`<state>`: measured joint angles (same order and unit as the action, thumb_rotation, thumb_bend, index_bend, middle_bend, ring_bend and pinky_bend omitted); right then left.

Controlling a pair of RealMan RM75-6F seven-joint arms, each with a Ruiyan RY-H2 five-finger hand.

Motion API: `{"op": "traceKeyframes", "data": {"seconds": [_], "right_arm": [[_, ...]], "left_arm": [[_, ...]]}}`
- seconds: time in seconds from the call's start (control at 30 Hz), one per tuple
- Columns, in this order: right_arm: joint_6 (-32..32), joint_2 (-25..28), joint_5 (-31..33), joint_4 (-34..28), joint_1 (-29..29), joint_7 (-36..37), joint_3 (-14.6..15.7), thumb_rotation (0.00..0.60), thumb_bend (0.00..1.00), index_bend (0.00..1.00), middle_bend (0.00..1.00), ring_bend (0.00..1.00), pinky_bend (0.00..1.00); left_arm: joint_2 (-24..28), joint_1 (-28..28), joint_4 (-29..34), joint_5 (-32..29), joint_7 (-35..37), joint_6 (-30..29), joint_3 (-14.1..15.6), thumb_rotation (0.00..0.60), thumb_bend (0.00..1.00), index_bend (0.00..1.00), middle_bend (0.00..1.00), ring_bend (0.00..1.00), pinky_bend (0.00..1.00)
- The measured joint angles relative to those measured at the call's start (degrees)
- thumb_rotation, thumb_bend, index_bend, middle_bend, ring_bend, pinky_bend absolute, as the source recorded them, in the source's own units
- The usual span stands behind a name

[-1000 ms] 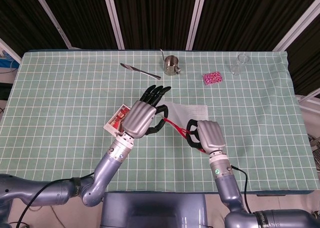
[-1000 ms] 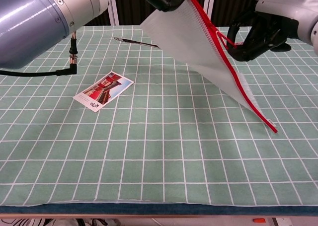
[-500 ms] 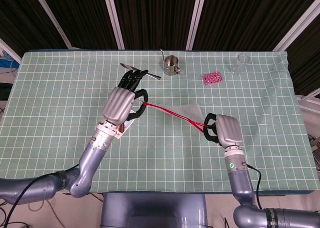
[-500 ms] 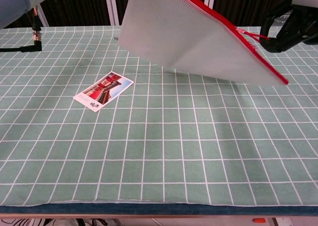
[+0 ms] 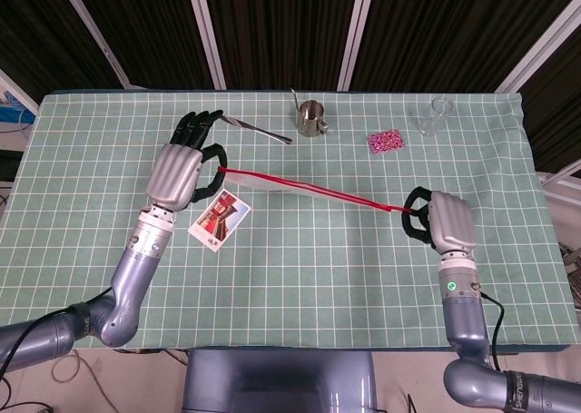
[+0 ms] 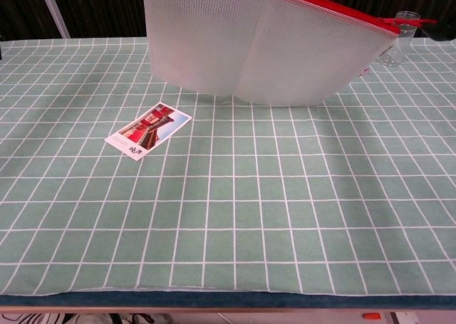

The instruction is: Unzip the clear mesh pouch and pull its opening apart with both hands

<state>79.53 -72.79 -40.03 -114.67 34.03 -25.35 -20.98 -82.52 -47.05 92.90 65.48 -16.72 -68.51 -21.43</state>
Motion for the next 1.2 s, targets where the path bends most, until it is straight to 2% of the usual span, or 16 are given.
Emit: {"op": "traceKeyframes", "data": {"seconds": [0.43, 0.6, 0.63, 0.7, 0.77, 0.87, 0.97, 1.2], "right_arm": [[0.5, 1.1, 0.4, 0.6, -0.7, 0.8, -0.7, 0.600, 0.65, 0.70, 1.00, 1.00, 0.94], [0.9, 1.4, -0.1, 0.4, -0.9, 0.7, -0.6, 0.600, 0.64, 0.68, 0.99, 0.96, 0.90], [0.9, 1.4, -0.1, 0.4, -0.9, 0.6, -0.5, 0.600, 0.62, 0.64, 0.96, 0.92, 0.87], [0.9, 1.5, -0.3, 0.2, -0.9, 0.2, -0.2, 0.600, 0.53, 0.49, 0.83, 0.79, 0.79], [0.8, 1.7, -0.6, 0.1, -0.9, -0.4, 0.3, 0.600, 0.44, 0.32, 0.64, 0.63, 0.71], [0.5, 2.0, -0.7, -0.4, -0.9, -1.1, 0.9, 0.600, 0.37, 0.17, 0.47, 0.46, 0.59], [0.4, 2.4, -0.6, -1.0, -1.0, -1.4, 1.0, 0.600, 0.33, 0.08, 0.36, 0.34, 0.49], [1.2, 3.7, -1.2, -2.2, -2.1, -1.1, 1.5, 0.600, 0.28, 0.03, 0.25, 0.23, 0.36]], "left_arm": [[0.6, 0.7, -0.3, -0.3, 0.3, -0.3, 0.6, 0.600, 0.43, 0.61, 0.06, 0.00, 0.00], [0.6, 1.2, -0.3, -0.5, 0.5, -0.5, 1.0, 0.600, 0.39, 0.52, 0.06, 0.00, 0.00], [0.7, 1.3, -0.3, -0.5, 0.6, -0.5, 1.1, 0.600, 0.35, 0.48, 0.05, 0.00, 0.00], [0.8, 1.5, -0.1, -0.5, 0.7, -0.5, 1.4, 0.600, 0.27, 0.42, 0.03, 0.00, 0.00], [1.1, 1.7, 0.3, -0.5, 0.9, -0.2, 1.7, 0.600, 0.20, 0.37, 0.01, 0.00, 0.00], [2.0, 2.2, 1.2, -0.5, 1.3, 0.4, 2.4, 0.600, 0.13, 0.31, 0.00, 0.00, 0.00], [3.1, 2.9, 2.3, -0.3, 1.6, 0.8, 3.2, 0.600, 0.12, 0.29, 0.00, 0.00, 0.00], [6.3, 5.9, 5.6, 0.5, 2.3, 0.8, 6.0, 0.600, 0.11, 0.26, 0.00, 0.00, 0.00]]}}
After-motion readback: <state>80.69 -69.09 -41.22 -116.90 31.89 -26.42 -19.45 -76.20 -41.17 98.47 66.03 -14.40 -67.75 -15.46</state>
